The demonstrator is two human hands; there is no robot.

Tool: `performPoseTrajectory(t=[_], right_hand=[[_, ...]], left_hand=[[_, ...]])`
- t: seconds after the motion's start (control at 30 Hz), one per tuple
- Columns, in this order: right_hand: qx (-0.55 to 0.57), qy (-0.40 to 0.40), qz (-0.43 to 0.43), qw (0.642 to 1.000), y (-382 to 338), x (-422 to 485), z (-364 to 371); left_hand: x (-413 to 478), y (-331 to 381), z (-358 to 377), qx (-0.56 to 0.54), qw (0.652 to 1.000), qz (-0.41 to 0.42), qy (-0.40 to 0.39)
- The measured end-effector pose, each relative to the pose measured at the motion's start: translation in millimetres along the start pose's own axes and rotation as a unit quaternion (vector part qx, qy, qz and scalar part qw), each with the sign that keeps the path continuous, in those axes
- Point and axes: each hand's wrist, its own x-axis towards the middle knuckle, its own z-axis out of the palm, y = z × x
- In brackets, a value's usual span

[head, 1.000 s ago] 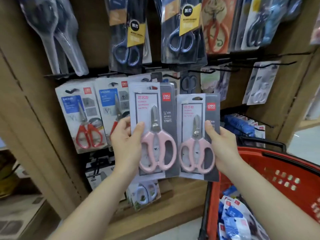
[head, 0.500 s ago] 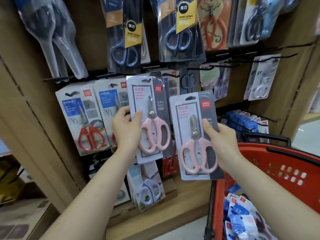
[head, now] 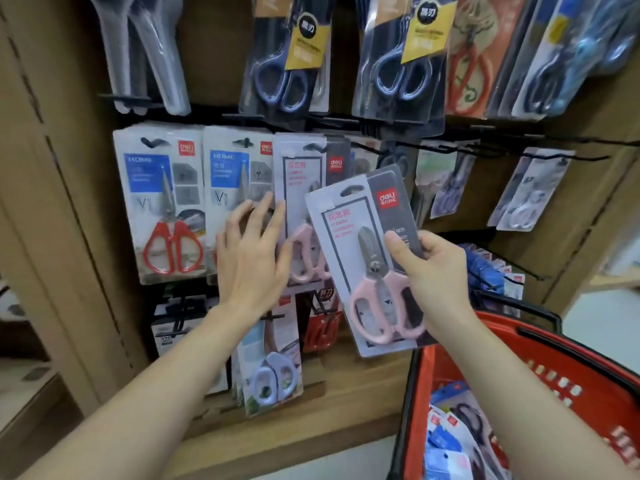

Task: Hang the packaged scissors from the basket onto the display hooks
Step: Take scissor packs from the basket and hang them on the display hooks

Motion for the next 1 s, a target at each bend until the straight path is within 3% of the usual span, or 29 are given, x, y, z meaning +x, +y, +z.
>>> performPoseTrajectory(t=[0.17, 0.57, 0.8, 1.0], right_hand=[[-0.008, -0.016, -0.055, 0.998, -21.3, 29.6, 20.0], [0.048, -0.005, 0.073, 0.996, -8.0, 60.1, 68.3], [-0.063, 0.011, 0.1, 0.993, 1.4, 76.6, 99.7], [-0.137, -0.03, 0.091, 0.986, 15.9, 66.8, 56.1]], left_hand=[[0.6, -1.5, -0.7, -0.063, 0.998, -0.02, 0.016], [-0.1, 4.6, -1.9, -0.043, 0.999, -0.03, 0.004], [-4.0, 5.2, 3.5, -0.009, 1.0, -0.025, 0.001], [-7.0, 1.6, 3.5, 0.014, 1.0, -0.003, -0.02]])
